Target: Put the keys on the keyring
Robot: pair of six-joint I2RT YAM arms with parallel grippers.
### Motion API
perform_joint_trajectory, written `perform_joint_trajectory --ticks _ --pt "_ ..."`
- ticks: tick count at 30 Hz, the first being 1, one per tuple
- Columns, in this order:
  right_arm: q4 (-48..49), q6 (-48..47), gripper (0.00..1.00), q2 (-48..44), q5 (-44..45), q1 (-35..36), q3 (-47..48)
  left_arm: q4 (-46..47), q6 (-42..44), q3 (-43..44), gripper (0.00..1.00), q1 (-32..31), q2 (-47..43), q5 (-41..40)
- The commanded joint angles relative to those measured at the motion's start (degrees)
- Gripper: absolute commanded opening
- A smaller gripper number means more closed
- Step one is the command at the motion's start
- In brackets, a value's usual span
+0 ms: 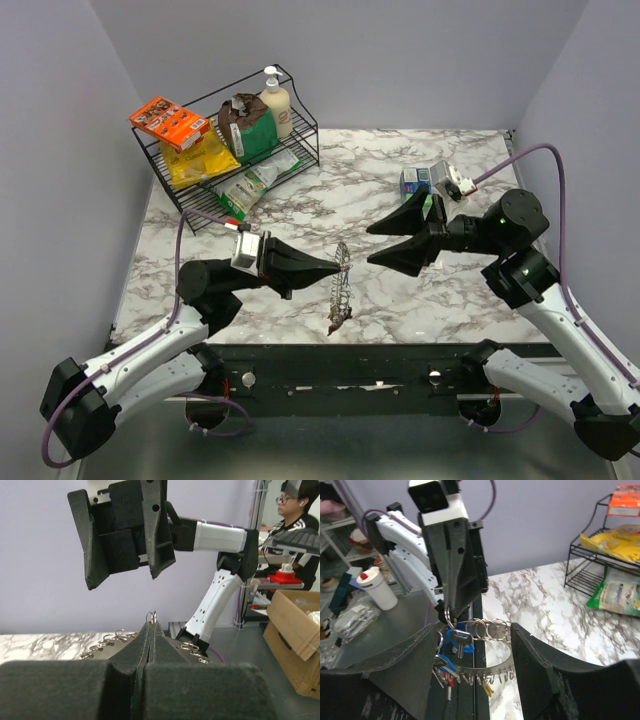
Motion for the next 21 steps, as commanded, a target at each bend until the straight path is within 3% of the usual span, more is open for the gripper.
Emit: perform_joint_trajectory --ticks 1,9,21 --pt "6.9 3.5 0.7 1.4 -7.3 -0.4 0.2 15.0 -7.3 0.0 0.0 0.9 2.6 -1.8" --pt "8.1 3.6 0.68 4.9 -10.6 -0.3 1.7 15.8 -8.8 2.2 0.0 1.1 5.7 0.6" --pt "7.3 3.7 0.56 6.5 -13.1 -0.3 0.8 14.5 -8.5 2.9 0.0 1.2 6.6 1.6"
